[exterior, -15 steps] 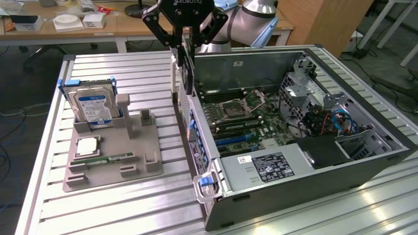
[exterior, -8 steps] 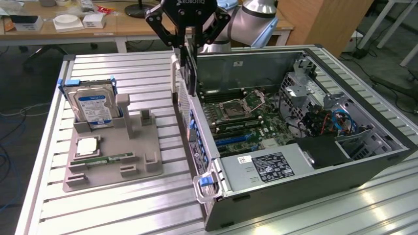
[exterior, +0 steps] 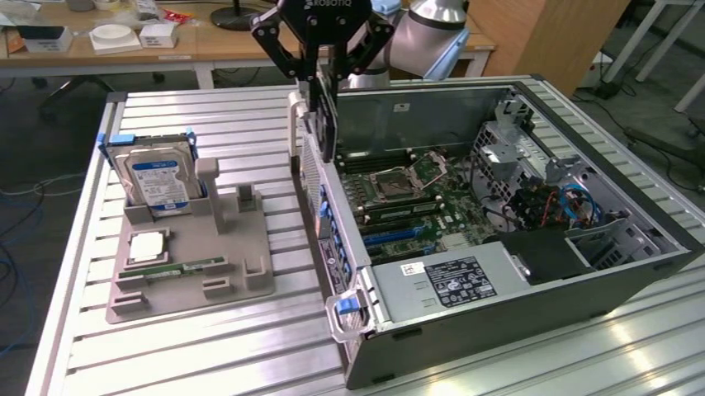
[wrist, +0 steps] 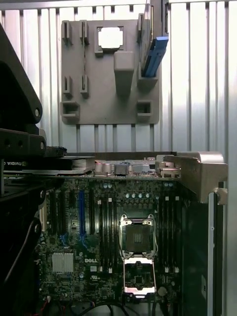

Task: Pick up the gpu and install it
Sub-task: 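Pick up the gpu and move the gpu toward the slot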

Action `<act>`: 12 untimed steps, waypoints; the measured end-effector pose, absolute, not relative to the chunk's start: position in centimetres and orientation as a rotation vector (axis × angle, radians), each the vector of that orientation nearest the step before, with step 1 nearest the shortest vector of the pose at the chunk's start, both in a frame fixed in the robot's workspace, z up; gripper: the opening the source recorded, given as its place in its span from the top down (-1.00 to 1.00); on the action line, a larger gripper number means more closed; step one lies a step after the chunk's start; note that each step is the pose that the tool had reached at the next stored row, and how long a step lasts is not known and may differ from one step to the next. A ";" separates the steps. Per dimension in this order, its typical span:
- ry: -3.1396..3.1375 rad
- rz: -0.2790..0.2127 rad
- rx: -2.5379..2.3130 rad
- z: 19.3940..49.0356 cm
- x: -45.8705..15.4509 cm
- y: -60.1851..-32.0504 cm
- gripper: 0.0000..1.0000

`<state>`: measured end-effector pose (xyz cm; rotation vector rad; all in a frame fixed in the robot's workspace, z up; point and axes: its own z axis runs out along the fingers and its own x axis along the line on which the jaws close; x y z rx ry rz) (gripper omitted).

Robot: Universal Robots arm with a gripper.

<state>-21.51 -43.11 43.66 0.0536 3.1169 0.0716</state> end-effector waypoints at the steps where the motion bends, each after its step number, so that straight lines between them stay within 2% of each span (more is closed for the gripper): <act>1: 3.117 0.072 0.054 43.7 -21.4 -43.1 0.48; 12: 3.117 0.072 0.054 43.7 -20.7 -43.2 0.48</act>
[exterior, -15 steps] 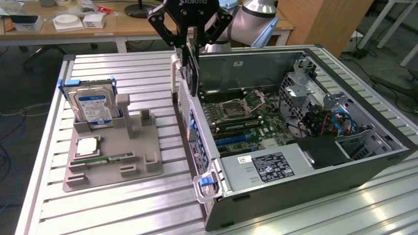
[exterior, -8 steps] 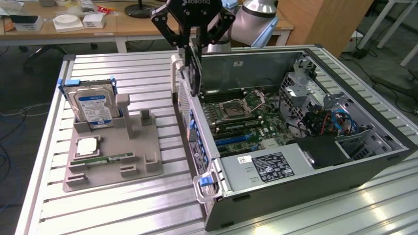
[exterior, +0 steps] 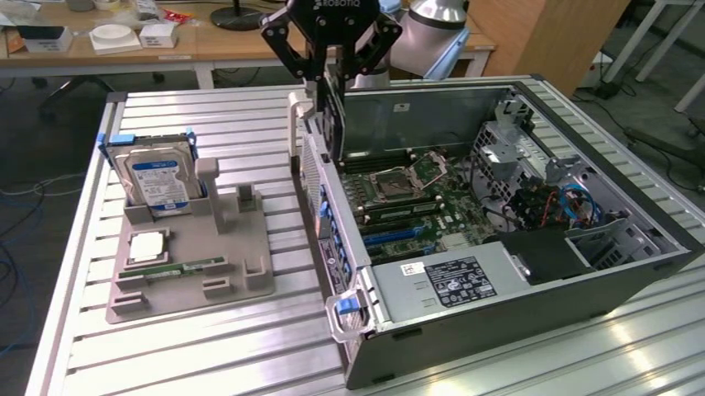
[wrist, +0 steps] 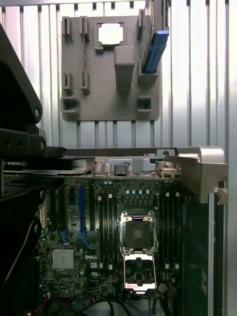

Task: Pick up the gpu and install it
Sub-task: 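Pick up the gpu and move the gpu toward the slot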

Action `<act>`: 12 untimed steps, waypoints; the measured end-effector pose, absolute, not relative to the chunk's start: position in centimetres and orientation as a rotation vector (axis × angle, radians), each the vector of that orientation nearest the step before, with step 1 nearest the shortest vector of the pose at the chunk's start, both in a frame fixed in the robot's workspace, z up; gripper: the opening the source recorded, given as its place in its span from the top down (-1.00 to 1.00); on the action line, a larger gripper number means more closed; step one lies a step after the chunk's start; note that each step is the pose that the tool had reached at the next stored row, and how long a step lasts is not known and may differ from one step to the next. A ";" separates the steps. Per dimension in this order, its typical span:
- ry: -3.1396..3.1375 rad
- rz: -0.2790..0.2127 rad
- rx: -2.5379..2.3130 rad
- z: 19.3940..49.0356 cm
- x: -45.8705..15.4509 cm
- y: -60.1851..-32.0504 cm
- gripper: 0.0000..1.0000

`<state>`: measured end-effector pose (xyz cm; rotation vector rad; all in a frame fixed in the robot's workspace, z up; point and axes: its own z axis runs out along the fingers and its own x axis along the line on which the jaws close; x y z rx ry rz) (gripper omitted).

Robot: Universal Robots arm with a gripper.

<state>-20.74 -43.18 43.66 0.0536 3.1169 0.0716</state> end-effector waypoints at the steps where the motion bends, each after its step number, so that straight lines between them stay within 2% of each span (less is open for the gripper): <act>1: 3.117 0.072 0.054 43.7 -20.7 -43.2 0.48; 12: 3.117 0.072 0.054 43.7 -20.0 -43.2 0.48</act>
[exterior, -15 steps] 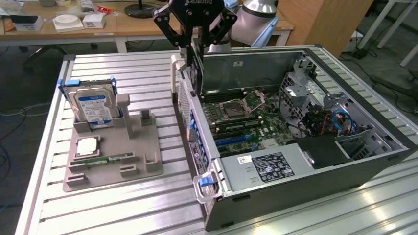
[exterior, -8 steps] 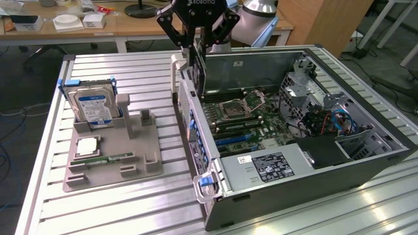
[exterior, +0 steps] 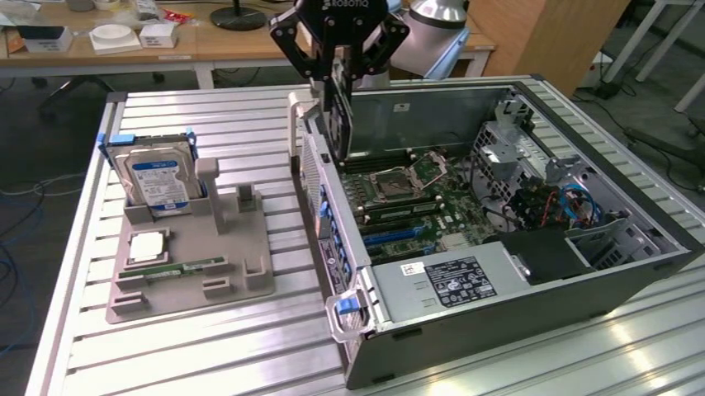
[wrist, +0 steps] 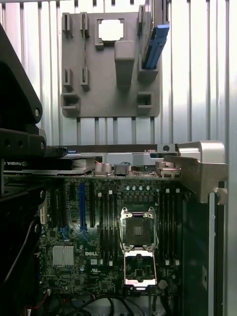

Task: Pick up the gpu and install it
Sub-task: 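Pick up the gpu and move the gpu toward the slot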

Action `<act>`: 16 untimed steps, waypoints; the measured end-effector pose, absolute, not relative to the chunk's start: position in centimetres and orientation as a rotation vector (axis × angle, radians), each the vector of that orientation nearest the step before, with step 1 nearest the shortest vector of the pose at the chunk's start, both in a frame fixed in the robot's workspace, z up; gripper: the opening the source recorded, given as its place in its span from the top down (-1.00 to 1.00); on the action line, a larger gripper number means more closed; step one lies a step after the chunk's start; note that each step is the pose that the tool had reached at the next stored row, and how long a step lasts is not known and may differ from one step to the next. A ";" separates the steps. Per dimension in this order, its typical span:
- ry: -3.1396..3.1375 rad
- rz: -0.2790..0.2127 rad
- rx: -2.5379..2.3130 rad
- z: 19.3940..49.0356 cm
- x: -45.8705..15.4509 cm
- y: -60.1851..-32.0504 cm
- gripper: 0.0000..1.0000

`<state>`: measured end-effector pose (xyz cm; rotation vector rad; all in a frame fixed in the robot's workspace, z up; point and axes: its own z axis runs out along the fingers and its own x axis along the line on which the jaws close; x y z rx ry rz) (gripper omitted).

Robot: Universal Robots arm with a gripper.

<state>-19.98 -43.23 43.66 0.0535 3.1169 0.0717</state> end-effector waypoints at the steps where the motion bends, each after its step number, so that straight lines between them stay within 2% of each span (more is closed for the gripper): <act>1: 3.117 0.072 0.054 43.7 -19.9 -43.2 0.48; 16: 3.117 0.072 0.054 43.7 -18.8 -43.3 0.48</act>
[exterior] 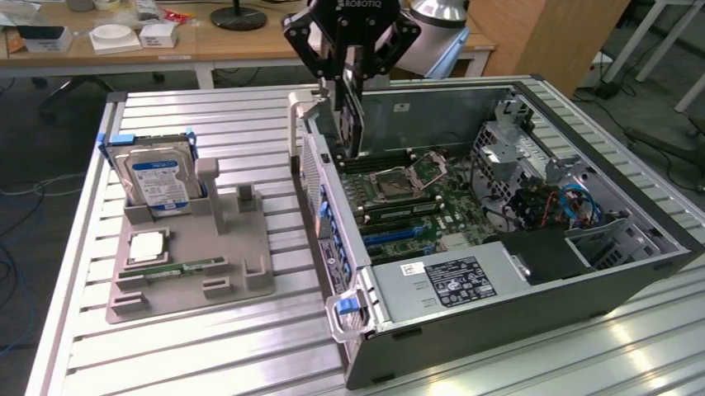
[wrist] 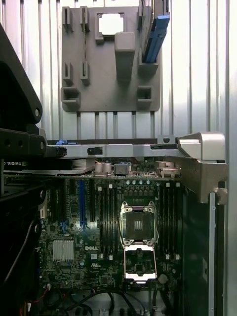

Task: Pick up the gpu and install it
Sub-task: 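Pick up the gpu and move the gpu toward the slot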

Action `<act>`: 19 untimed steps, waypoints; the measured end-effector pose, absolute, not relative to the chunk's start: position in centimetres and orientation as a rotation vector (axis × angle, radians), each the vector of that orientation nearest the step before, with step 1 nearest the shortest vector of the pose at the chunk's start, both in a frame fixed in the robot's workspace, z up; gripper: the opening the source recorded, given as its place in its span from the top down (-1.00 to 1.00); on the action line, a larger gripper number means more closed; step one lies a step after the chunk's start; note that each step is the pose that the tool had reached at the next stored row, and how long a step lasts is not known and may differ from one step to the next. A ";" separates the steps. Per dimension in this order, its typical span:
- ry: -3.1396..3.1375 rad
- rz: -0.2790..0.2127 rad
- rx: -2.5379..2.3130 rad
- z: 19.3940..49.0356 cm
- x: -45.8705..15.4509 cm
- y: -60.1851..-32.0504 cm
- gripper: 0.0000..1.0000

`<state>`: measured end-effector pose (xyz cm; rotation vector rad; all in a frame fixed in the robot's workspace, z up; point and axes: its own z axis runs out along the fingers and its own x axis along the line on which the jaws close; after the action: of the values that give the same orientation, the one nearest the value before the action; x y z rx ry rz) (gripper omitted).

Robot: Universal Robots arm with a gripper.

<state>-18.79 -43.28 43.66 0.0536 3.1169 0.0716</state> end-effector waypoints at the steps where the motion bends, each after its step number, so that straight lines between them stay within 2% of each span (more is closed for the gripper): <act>1: 3.117 0.072 0.054 43.7 -18.7 -43.3 0.48; 19: 3.117 0.072 0.054 43.7 -17.5 -43.3 0.48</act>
<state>-17.48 -43.33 43.66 0.0536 3.1169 0.0716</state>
